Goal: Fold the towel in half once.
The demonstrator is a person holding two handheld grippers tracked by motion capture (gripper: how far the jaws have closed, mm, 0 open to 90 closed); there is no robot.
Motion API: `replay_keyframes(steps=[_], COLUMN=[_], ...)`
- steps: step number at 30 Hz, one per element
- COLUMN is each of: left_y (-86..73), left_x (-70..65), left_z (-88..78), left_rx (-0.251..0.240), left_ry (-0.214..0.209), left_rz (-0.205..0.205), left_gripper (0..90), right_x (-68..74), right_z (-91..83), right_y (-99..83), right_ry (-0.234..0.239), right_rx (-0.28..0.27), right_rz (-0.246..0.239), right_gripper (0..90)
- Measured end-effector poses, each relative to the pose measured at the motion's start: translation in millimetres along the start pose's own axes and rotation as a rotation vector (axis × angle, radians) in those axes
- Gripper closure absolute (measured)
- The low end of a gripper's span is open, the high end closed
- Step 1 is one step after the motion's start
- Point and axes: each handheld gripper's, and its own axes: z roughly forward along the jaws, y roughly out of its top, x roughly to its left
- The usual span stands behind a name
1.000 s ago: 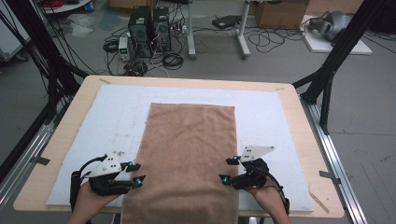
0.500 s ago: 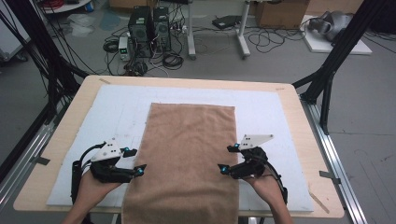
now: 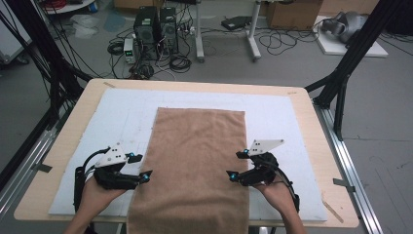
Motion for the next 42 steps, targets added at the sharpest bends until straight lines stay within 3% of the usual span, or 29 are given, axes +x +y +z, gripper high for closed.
replay_keyframes(steps=[9, 21, 31, 34, 36, 40, 42], left_y=[8.6, 25.8, 51.7, 49.0, 44.6, 36.2, 33.1], left_x=[14.7, 35.3, 67.2, 79.6, 87.6, 99.3, 102.9], left_z=[3.9, 12.2, 30.2, 40.8, 50.3, 68.6, 78.8], left_rx=[-0.003, 0.005, -0.011, -0.014, 0.009, 0.042, 0.071], left_ry=[0.024, 0.057, 0.074, 0.083, 0.104, 0.126, 0.147], left_rz=[-0.01, -0.016, -0.075, -0.113, -0.129, -0.165, -0.205], left_gripper=[34.9, 35.1, 35.2, 35.5, 36.6, 39.7, 44.0], right_x=[-5.9, -26.4, -57.5, -71.9, -89.7, -100.6, -103.7], right_z=[1.4, 4.4, 12.4, 16.8, 26.2, 34.8, 40.8], right_y=[11.6, 35.8, 50.3, 49.2, 41.5, 34.0, 30.6], right_ry=[-0.014, -0.049, -0.114, -0.149, -0.171, -0.189, -0.195], right_rx=[0.0, 0.004, 0.011, 0.003, 0.012, 0.023, 0.047], right_rz=[-0.01, -0.017, 0.006, 0.038, 0.089, 0.107, 0.116], right_gripper=[21.2, 21.1, 22.1, 22.3, 24.0, 26.1, 26.5])
